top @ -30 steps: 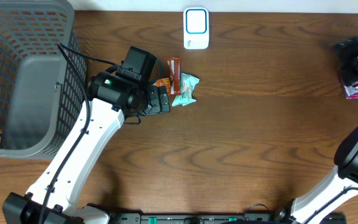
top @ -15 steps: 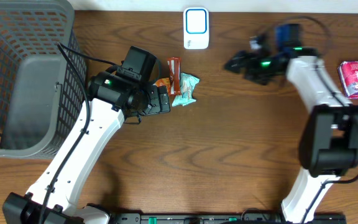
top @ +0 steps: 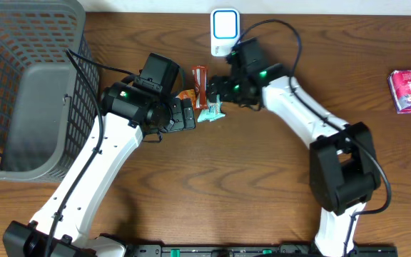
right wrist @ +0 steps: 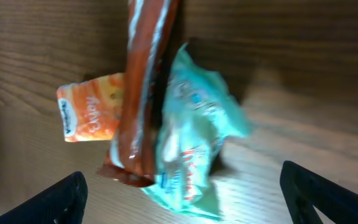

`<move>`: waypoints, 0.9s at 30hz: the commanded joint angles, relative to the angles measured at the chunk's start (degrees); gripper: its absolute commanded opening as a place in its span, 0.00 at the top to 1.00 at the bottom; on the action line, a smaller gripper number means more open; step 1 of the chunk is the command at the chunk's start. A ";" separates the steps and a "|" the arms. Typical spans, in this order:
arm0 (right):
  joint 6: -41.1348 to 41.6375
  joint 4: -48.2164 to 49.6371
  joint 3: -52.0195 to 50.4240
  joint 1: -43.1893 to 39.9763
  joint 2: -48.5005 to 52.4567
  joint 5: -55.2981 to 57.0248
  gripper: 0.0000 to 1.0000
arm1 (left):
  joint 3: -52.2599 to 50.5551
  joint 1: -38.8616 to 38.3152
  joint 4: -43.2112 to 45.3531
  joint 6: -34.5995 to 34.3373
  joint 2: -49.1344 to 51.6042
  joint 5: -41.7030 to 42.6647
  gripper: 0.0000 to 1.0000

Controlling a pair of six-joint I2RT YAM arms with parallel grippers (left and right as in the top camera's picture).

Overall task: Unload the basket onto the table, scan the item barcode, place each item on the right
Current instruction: 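Move the right gripper back to the mint-green wrapper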

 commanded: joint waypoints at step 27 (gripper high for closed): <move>6.69 20.31 -16.81 1.68 -0.94 1.79 0.28 | 0.15 0.17 -0.33 0.35 0.17 -0.35 0.02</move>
